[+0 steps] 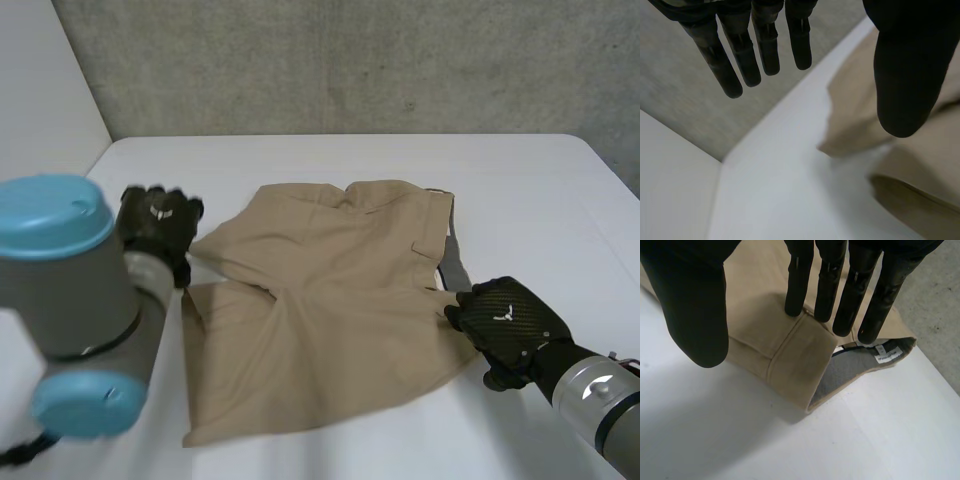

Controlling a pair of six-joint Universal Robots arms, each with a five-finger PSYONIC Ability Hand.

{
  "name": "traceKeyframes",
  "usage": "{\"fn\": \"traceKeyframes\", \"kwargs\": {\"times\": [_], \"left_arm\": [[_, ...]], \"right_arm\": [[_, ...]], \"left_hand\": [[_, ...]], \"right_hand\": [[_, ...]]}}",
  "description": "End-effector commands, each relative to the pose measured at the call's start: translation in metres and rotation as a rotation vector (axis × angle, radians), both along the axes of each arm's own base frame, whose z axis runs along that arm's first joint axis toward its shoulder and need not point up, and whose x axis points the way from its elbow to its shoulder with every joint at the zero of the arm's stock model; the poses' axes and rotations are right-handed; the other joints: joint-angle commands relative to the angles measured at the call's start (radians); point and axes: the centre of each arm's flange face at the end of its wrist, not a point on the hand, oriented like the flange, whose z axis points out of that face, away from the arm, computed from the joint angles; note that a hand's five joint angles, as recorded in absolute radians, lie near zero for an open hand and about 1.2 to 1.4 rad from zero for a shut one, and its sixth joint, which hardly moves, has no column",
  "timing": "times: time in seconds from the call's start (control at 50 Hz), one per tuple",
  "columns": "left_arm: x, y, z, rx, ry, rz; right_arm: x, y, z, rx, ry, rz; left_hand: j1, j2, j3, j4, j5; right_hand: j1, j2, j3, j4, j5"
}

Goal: Fold the shorts.

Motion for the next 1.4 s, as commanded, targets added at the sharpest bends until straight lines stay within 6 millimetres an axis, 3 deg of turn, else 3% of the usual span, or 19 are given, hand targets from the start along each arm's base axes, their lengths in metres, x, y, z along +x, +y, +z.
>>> {"fn": "traceKeyframes", "kwargs": {"times": [0.02,0.2,0.34,0.52,0.58,0.6,0.84,0.98,1.1,1.14,1.2,1.26,1.28,1.3,1.32,1.36,1.4], "left_arm": [[0.020,0.063,-0.006,0.202,0.013,-0.058],[0.036,0.120,-0.010,0.311,0.013,-0.161],[0.040,0.136,-0.026,0.371,-0.025,-0.180],[0.034,0.132,-0.042,0.373,-0.031,-0.188],[0.030,0.132,-0.048,0.377,-0.040,-0.203],[0.027,0.133,-0.051,0.376,-0.044,-0.213],[0.015,0.117,-0.072,0.335,-0.045,-0.186],[0.011,0.111,-0.079,0.330,-0.060,-0.164],[0.008,0.109,-0.076,0.319,-0.051,-0.172],[0.006,0.109,-0.075,0.314,-0.046,-0.177],[0.003,0.105,-0.065,0.281,-0.027,-0.178],[-0.002,0.099,-0.041,0.210,0.017,-0.184],[-0.003,0.096,-0.021,0.155,0.044,-0.187],[-0.003,0.092,0.001,0.091,0.067,-0.187],[-0.003,0.092,0.006,0.077,0.072,-0.187],[0.003,0.085,0.054,-0.070,0.093,-0.180],[0.008,0.081,0.078,-0.156,0.095,-0.165]], "right_arm": [[0.003,-0.012,-0.022,0.022,0.065,0.030],[0.009,-0.031,-0.033,0.020,0.082,0.047],[0.019,-0.040,-0.038,-0.008,0.076,0.066],[0.024,-0.048,-0.045,-0.012,0.100,0.046],[0.024,-0.052,-0.044,-0.024,0.102,0.036],[0.024,-0.053,-0.044,-0.026,0.102,0.032],[0.026,-0.053,-0.038,-0.005,0.052,-0.002],[0.025,-0.053,-0.033,0.003,0.021,-0.021],[0.025,-0.054,-0.029,-0.009,0.018,-0.022],[0.025,-0.055,-0.029,-0.009,0.020,-0.025],[0.025,-0.056,-0.023,-0.006,0.026,-0.031],[0.023,-0.055,0.002,-0.021,0.034,-0.044],[0.023,-0.054,0.024,-0.047,0.031,-0.048],[0.023,-0.053,0.033,-0.057,0.027,-0.049],[0.023,-0.052,0.056,-0.090,0.010,-0.048],[0.023,-0.052,0.094,-0.165,-0.017,-0.048],[0.023,-0.053,0.131,-0.261,-0.050,-0.056]], "left_hand": [[0.153,0.146,0.145,0.143,0.140],[0.171,0.164,0.163,0.161,0.157],[0.139,0.131,0.130,0.128,0.125],[0.092,0.084,0.083,0.082,0.078],[0.092,0.084,0.083,0.081,0.078],[0.092,0.084,0.083,0.081,0.078],[0.121,0.114,0.113,0.111,0.107],[0.311,0.304,0.303,0.301,0.298],[0.702,0.694,0.693,0.692,0.688],[0.968,0.961,0.960,0.958,0.954],[0.969,0.962,0.961,0.959,0.955],[0.969,0.962,0.961,0.959,0.955],[0.969,0.962,0.961,0.959,0.955],[0.969,0.962,0.961,0.959,0.955],[0.969,0.962,0.961,0.959,0.955],[0.969,0.962,0.961,0.959,0.955],[0.969,0.962,0.961,0.959,0.955]], "right_hand": [[-0.038,-0.110,-0.108,-0.110,-0.095],[0.108,0.035,0.038,0.036,0.051],[0.323,0.250,0.252,0.250,0.265],[0.581,0.509,0.511,0.509,0.524],[0.731,0.658,0.660,0.658,0.673],[0.902,0.829,0.831,0.829,0.844],[0.904,0.831,0.833,0.831,0.846],[0.904,0.831,0.833,0.831,0.846],[0.904,0.831,0.833,0.831,0.846],[0.904,0.831,0.833,0.831,0.846],[0.904,0.831,0.833,0.831,0.846],[0.904,0.831,0.833,0.831,0.846],[0.904,0.831,0.833,0.831,0.846],[0.904,0.831,0.833,0.831,0.846],[0.904,0.831,0.833,0.831,0.846],[0.904,0.831,0.833,0.831,0.846],[0.904,0.831,0.833,0.831,0.846]]}}
